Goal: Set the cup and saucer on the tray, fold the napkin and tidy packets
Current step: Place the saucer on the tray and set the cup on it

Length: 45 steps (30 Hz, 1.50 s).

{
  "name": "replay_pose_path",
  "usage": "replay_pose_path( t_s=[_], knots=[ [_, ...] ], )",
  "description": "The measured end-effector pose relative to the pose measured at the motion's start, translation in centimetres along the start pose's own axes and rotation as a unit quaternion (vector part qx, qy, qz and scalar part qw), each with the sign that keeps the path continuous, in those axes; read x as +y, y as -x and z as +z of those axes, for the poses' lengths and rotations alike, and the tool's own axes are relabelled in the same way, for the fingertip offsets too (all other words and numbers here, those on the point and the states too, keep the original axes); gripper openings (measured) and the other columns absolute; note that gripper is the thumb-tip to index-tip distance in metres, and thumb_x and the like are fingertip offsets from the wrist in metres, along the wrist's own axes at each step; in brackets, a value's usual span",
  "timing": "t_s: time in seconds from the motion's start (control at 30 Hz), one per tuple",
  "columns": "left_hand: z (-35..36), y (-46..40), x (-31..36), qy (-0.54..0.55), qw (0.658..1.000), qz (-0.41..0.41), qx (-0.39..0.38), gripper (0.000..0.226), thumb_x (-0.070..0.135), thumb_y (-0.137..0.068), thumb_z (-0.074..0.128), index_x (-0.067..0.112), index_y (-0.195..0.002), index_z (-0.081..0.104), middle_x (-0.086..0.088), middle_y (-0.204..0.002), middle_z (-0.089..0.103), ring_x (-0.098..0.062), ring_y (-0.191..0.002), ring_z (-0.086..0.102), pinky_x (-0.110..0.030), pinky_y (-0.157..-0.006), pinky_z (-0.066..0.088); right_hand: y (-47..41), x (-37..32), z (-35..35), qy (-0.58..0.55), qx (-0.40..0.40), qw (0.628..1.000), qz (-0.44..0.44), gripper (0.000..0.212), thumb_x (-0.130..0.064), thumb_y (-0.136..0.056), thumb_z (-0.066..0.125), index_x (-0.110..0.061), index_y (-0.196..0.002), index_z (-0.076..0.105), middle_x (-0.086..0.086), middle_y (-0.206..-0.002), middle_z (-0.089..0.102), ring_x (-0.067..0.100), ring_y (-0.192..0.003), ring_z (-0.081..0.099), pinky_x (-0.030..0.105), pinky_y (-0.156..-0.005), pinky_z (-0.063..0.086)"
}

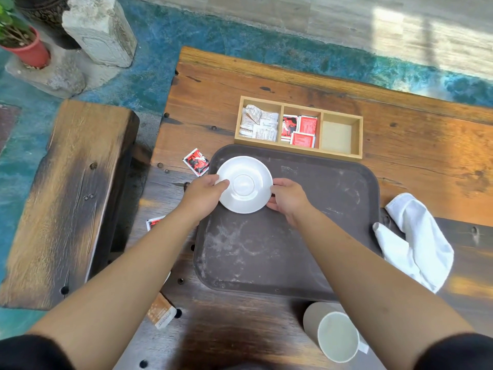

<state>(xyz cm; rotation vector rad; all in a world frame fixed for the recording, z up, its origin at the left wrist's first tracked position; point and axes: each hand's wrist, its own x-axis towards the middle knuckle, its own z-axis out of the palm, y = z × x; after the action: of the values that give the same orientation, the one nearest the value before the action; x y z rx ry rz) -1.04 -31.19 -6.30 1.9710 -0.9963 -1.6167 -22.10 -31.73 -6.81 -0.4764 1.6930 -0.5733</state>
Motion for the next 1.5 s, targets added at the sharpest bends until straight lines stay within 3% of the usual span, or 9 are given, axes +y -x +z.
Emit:
replay_pose_path(
  t_s=[0.13, 0.33, 0.6, 0.77, 0.87, 0.97, 1.17, 1.27, 1.5],
  knots=[
    [0.2, 0.0, -0.1, -0.050, 0.999, 0.015, -0.003, 0.065, 0.049, -0.082, 0.062, 0.019, -0.138, 0.052, 0.000, -0.144, 0.052, -0.021, -0.124, 0.054, -0.044, -0.107, 0.043, 0.2, 0.1, -0.3, 0.023, -0.012, 1.000, -0.003, 0.025, -0.008, -0.094, 0.050, -0.018, -0.113, 0.063, 0.012, -0.107, 0.073, 0.027, -0.102, 0.071, 0.039, -0.089, 0.059],
    [0.3, 0.6, -0.5, -0.093, 0.994, 0.052, 0.019, 0.050, 0.043, -0.088, 0.061, 0.020, -0.131, 0.056, -0.002, -0.140, 0.055, -0.019, -0.124, 0.051, -0.033, -0.098, 0.041, 1.5, 0.4, -1.4, 0.043, -0.009, 0.999, -0.010, 0.024, -0.017, -0.096, 0.056, -0.015, -0.119, 0.063, 0.009, -0.108, 0.068, 0.020, -0.089, 0.065, 0.032, -0.079, 0.060],
    [1.3, 4.8, -1.3, -0.178, 0.979, 0.099, -0.008, 0.031, 0.043, -0.089, 0.061, 0.024, -0.114, 0.063, 0.012, -0.097, 0.062, -0.012, -0.095, 0.060, -0.017, -0.069, 0.039, 5.4, 2.5, -4.9, 0.097, -0.005, 0.994, -0.047, 0.017, -0.021, -0.093, 0.055, -0.021, -0.107, 0.065, 0.000, -0.096, 0.065, 0.015, -0.077, 0.061, 0.027, -0.069, 0.056],
    [3.9, 8.5, -3.1, -0.268, 0.950, 0.153, -0.046, 0.027, 0.039, -0.087, 0.061, 0.024, -0.110, 0.065, 0.008, -0.105, 0.066, -0.011, -0.097, 0.062, -0.023, -0.082, 0.041, 8.9, 5.6, -9.1, 0.148, 0.014, 0.986, -0.077, 0.011, -0.023, -0.094, 0.058, -0.023, -0.101, 0.066, 0.000, -0.093, 0.065, 0.011, -0.071, 0.064, 0.025, -0.064, 0.052],
    [5.6, 10.9, -4.7, -0.313, 0.926, 0.191, -0.088, 0.031, 0.039, -0.088, 0.061, 0.023, -0.114, 0.064, 0.003, -0.112, 0.064, -0.013, -0.099, 0.062, -0.026, -0.087, 0.045, 11.3, 8.1, -12.2, 0.170, 0.043, 0.980, -0.096, 0.012, -0.020, -0.094, 0.061, -0.025, -0.084, 0.065, 0.000, -0.082, 0.063, 0.017, -0.067, 0.061, 0.032, -0.069, 0.050],
    [7.3, 13.0, -6.5, -0.360, 0.895, 0.226, -0.135, 0.038, 0.039, -0.090, 0.060, 0.020, -0.123, 0.060, -0.003, -0.117, 0.061, -0.018, -0.104, 0.061, -0.034, -0.097, 0.047, 13.9, 11.0, -15.2, 0.180, 0.068, 0.977, -0.089, 0.011, -0.020, -0.094, 0.060, -0.025, -0.084, 0.065, -0.001, -0.078, 0.063, 0.021, -0.072, 0.059, 0.037, -0.073, 0.050],
    [10.0, 16.1, -9.8, -0.499, 0.807, 0.257, -0.184, 0.061, 0.042, -0.091, 0.052, 0.018, -0.146, 0.038, -0.005, -0.140, 0.047, -0.027, -0.129, 0.043, -0.039, -0.108, 0.038, 17.7, 16.8, -18.8, 0.190, 0.080, 0.977, -0.058, 0.016, -0.009, -0.094, 0.052, -0.017, -0.092, 0.066, 0.006, -0.086, 0.064, 0.019, -0.074, 0.055, 0.032, -0.071, 0.046],
    [11.0, 16.9, -11.3, -0.562, 0.758, 0.269, -0.194, 0.075, 0.042, -0.091, 0.052, 0.015, -0.153, 0.020, -0.008, -0.157, 0.029, -0.030, -0.143, 0.027, -0.044, -0.116, 0.028, 19.1, 19.2, -19.6, 0.194, 0.085, 0.976, -0.042, 0.016, -0.016, -0.093, 0.052, -0.016, -0.092, 0.069, 0.000, -0.081, 0.063, 0.016, -0.073, 0.055, 0.030, -0.068, 0.046],
    [11.7, 17.7, -12.9, -0.613, 0.729, 0.239, -0.189, 0.087, 0.047, -0.090, 0.052, 0.020, -0.155, 0.001, -0.002, -0.165, 0.004, -0.029, -0.150, 0.007, -0.048, -0.120, 0.009, 21.5, 22.0, -19.5, 0.171, 0.050, 0.983, -0.044, 0.017, -0.028, -0.091, 0.062, -0.019, -0.079, 0.055, 0.000, -0.083, 0.057, 0.018, -0.081, 0.054, 0.034, -0.077, 0.043]
  ],
)
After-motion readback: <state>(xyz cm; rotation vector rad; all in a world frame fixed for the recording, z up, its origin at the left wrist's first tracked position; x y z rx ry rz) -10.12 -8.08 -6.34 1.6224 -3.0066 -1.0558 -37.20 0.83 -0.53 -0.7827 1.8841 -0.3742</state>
